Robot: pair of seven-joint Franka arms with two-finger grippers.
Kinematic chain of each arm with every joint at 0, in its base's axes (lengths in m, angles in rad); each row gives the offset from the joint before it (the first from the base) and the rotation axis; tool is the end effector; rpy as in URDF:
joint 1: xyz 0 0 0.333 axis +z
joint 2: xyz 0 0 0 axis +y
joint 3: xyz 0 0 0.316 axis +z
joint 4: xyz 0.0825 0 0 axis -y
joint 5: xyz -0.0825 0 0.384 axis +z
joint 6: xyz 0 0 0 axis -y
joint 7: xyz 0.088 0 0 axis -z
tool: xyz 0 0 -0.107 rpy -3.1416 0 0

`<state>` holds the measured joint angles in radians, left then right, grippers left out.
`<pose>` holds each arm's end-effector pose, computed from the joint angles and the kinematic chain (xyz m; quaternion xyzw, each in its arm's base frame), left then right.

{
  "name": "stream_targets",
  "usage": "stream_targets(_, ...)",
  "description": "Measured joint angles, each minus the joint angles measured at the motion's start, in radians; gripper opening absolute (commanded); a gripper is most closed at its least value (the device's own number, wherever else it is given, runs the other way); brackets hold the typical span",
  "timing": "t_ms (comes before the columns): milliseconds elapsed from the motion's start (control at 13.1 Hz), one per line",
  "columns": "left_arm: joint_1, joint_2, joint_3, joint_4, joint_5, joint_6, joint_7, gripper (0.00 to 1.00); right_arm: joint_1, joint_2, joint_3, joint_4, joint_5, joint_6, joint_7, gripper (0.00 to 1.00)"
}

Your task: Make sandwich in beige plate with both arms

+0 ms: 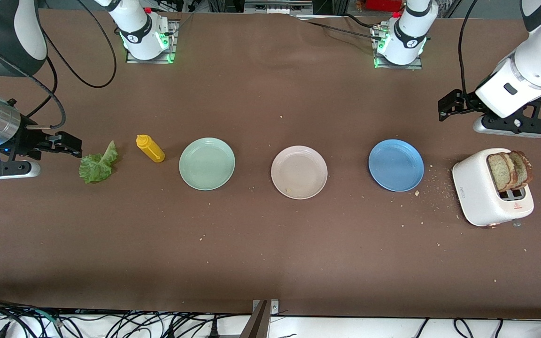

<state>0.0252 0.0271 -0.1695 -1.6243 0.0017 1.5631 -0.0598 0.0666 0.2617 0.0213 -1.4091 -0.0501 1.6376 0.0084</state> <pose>0.5529 -0.0790 0.5838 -0.9981 0.0423 0.0439 0.0030 0.6343 0.0492 0.5509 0.9988 0.0415 -0.0155 0.0230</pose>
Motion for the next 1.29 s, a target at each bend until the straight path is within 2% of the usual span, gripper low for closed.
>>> stream_targets(1293,0.0,-0.002,0.0,0.0,0.0,-0.012,-0.001,1.0,0.0,0.0,0.0,-0.002,0.0,-0.001,0.0,1.0)
